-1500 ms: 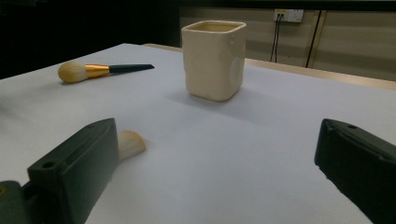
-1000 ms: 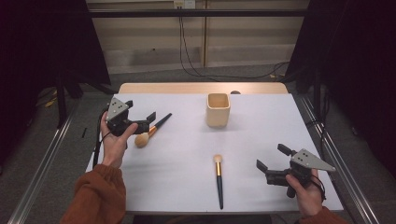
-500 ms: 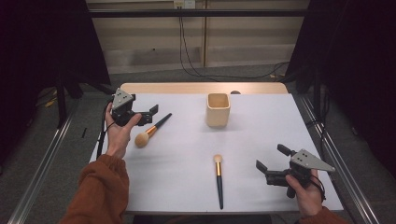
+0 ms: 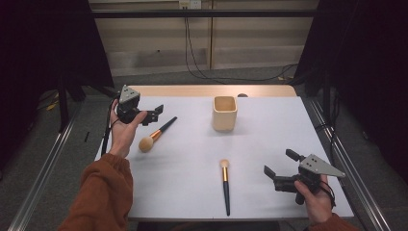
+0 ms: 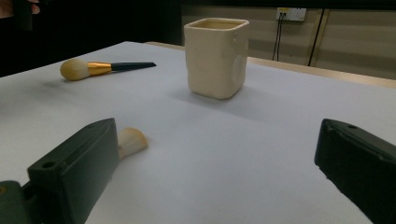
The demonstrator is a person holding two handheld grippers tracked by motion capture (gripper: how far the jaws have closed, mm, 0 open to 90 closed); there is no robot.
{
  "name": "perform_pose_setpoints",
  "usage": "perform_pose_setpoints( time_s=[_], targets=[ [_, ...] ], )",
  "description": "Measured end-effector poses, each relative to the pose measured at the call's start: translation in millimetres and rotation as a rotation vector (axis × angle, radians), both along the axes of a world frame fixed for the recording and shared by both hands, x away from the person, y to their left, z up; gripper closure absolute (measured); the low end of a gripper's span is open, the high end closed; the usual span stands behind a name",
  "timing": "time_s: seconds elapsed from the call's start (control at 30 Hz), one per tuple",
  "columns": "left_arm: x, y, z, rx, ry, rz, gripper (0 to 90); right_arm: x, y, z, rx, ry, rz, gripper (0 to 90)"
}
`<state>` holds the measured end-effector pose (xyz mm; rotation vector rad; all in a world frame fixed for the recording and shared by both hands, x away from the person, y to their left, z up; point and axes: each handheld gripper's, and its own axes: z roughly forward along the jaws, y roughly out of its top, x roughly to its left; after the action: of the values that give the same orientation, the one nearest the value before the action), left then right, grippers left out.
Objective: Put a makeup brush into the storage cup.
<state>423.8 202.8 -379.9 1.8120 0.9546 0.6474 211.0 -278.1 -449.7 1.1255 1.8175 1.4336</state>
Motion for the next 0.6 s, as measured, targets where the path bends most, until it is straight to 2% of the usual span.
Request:
perform_pose_setpoints(
  time_s=[0.23,0.37,0.5,0.6],
  targets=[
    [6.4,2.0,0.4,0.078,0.095,-0.004,2.4,-0.1,1.6,-0.1,-0.006,0.002,0.008,0.0],
    [9.5,6.5,-0.6,0.054,0.145,-0.013,2.8,0.3,1.0,-1.0,-0.011,0.005,0.008,0.0],
    [12.0,7.0,-3.7,0.087,0.194,-0.012,3.1,0.7,0.7,-1.4,-0.010,0.006,0.006,0.0],
    [15.7,6.5,-6.2,0.127,0.239,-0.015,3.7,0.8,0.5,-1.8,-0.013,0.007,0.009,0.0]
  ],
)
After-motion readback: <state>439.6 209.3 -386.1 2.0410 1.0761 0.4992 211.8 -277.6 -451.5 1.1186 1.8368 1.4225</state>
